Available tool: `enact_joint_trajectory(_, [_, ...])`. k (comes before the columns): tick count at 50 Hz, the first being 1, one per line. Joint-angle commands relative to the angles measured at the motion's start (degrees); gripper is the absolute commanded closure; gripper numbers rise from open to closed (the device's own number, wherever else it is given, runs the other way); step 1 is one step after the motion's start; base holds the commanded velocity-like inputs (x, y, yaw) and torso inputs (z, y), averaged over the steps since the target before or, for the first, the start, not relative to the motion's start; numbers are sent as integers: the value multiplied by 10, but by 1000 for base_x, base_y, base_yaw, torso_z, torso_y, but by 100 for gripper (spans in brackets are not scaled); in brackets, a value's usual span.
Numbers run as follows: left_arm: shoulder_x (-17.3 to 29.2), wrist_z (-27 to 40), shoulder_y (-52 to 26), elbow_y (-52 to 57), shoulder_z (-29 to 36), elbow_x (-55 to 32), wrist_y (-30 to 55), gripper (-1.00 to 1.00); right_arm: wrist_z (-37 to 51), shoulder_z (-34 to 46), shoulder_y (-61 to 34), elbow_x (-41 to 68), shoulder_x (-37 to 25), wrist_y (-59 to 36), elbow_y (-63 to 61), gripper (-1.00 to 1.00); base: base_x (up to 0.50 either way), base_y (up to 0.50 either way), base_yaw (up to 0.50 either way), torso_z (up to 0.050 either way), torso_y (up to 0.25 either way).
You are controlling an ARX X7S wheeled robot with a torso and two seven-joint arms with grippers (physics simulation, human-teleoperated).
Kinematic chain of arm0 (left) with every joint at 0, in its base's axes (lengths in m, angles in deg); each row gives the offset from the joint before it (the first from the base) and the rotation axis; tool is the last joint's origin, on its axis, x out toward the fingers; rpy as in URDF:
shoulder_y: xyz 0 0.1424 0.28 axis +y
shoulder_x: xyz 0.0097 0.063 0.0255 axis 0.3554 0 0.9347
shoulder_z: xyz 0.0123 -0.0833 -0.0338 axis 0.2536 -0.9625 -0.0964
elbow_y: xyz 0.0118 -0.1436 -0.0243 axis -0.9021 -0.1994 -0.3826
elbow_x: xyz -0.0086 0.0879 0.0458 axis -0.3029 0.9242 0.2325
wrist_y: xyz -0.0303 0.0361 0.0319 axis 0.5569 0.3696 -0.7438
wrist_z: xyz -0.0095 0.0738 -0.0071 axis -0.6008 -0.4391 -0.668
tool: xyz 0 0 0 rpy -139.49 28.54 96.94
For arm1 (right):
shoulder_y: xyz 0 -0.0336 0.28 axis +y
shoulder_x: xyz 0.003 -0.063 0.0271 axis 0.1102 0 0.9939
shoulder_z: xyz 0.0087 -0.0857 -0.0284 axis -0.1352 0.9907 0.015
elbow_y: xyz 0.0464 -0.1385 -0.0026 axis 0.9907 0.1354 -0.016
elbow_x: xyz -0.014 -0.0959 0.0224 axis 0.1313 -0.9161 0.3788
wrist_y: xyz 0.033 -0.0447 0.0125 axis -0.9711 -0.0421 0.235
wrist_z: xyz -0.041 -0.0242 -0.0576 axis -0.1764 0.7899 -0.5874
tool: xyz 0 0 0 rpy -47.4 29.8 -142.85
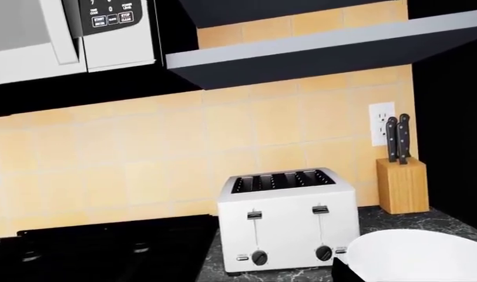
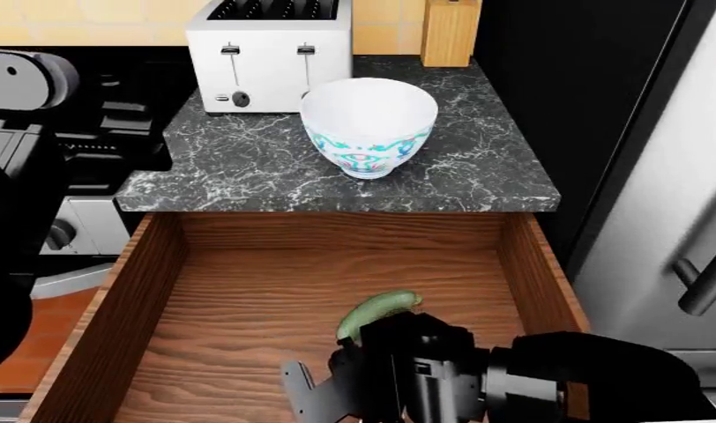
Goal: Place the bar in the bowl and close the drawer.
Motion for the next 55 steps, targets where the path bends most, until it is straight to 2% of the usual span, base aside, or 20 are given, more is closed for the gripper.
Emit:
enact_joint_trajectory(1, [3, 2, 5, -1, 2, 0, -5, -100, 7, -1, 14, -3, 7, 16, 30, -100, 0, 0, 0, 0, 0])
enact_joint_trajectory(55, [12, 17, 9, 1, 0, -18, -9, -100, 6, 14, 37, -22, 23, 54, 97, -100, 0, 0, 0, 0, 0])
